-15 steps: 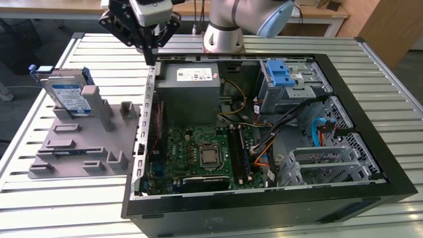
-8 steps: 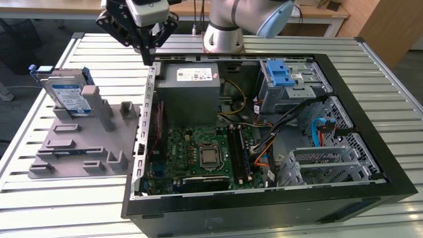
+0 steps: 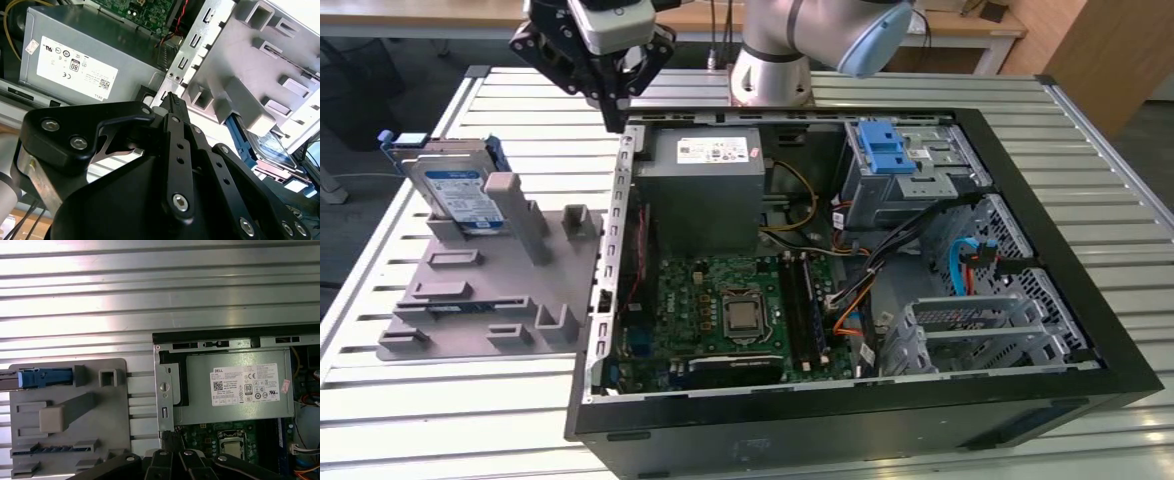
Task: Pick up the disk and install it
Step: 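Reach for the disk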
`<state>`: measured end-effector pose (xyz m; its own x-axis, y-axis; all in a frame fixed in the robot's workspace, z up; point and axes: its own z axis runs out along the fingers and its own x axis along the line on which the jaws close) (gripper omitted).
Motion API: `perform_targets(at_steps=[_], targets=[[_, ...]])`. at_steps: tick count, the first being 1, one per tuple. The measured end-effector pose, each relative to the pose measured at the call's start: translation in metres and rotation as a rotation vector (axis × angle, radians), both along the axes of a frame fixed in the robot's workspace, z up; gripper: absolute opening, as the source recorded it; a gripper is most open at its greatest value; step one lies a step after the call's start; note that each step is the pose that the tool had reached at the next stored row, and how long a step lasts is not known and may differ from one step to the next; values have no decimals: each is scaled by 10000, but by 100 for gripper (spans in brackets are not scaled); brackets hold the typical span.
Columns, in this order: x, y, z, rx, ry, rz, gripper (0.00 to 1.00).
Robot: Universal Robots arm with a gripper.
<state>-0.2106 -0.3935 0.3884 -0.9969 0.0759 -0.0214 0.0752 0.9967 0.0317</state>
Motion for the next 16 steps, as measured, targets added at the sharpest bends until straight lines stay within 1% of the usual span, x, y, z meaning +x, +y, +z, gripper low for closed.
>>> perform_targets(at_steps=[16], targets=[[-73,12,-16,0,18,-1,11]])
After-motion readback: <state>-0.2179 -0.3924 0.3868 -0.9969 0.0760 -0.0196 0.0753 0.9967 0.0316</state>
